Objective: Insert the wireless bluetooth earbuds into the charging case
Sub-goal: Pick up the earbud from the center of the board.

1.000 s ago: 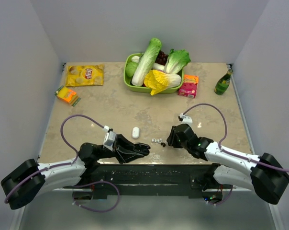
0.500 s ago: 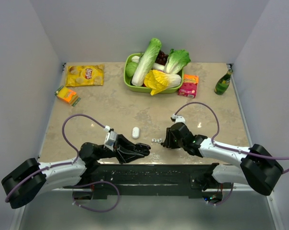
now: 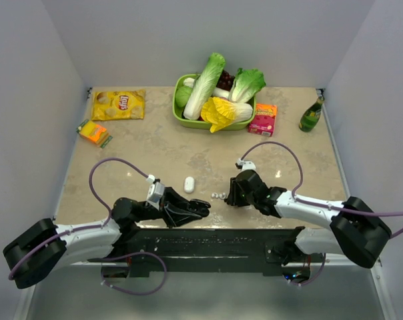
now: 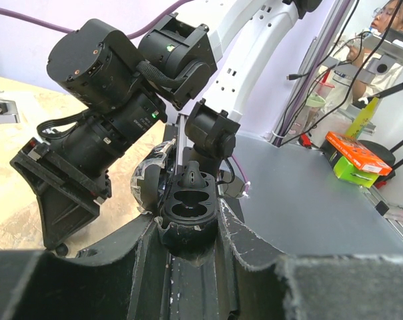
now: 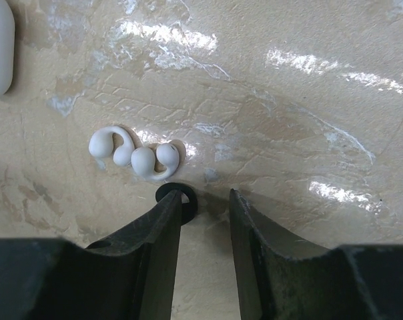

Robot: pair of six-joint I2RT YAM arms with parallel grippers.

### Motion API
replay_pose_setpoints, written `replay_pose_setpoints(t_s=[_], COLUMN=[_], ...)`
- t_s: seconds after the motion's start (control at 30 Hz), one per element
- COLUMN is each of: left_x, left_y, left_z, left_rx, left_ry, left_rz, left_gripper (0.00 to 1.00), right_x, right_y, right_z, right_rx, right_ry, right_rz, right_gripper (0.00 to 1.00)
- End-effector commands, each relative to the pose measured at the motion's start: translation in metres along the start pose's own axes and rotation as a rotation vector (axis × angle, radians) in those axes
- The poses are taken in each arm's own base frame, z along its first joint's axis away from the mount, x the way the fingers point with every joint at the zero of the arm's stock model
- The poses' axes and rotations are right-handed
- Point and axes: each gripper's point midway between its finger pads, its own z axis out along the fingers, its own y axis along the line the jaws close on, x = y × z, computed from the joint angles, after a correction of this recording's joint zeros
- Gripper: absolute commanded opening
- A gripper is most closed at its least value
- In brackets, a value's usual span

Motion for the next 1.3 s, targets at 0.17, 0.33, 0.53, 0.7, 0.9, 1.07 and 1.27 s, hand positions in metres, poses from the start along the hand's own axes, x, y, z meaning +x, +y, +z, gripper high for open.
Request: replay_pose_setpoints(t_s=[0.17, 0.33, 0.53, 0.7, 0.9, 1.07, 1.27], left_x=[-0.006, -0.007, -0.005, -0.005, -0.003, -0.004, -0.003], left_y=[-0.018, -0.019, -0.019, -0.020, -0.021, -0.021, -0.021], left_z=[-0.015, -0.015, -0.016, -0.015, -0.016, -0.015, -0.016], left_rx=[0.062, 0.063, 0.066, 0.069, 0.071, 0.074, 0.071], left_ry=[-0.087, -0.089, -0.085, -0.085, -0.082, -0.084, -0.083], left_rz=[0.077, 0.077, 0.075, 0.074, 0.069, 0.072, 0.070], left_gripper=[0.00, 0.00, 0.00, 0.00, 0.00, 0.00, 0.00], right_x=[-0.007, 0.001, 0.007, 0.010, 0.013, 0.013, 0.004], right_y=[0.014, 0.016, 0.018, 0.023, 0.026, 0.027, 0.027], right_z=[0.002, 0.000, 0.000, 0.001, 0.002, 0.002, -0.005], right_rx=[-0.058, -0.080, -0.098, -0.116, -0.133, -0.137, -0.137], right_ry=[0.004, 0.031, 0.051, 0.068, 0.085, 0.085, 0.036], right_rz=[-0.029, -0.028, -0.034, -0.046, -0.058, -0.063, -0.046], right_gripper=[0.37, 0.36, 0.34, 0.31, 0.28, 0.21, 0.00])
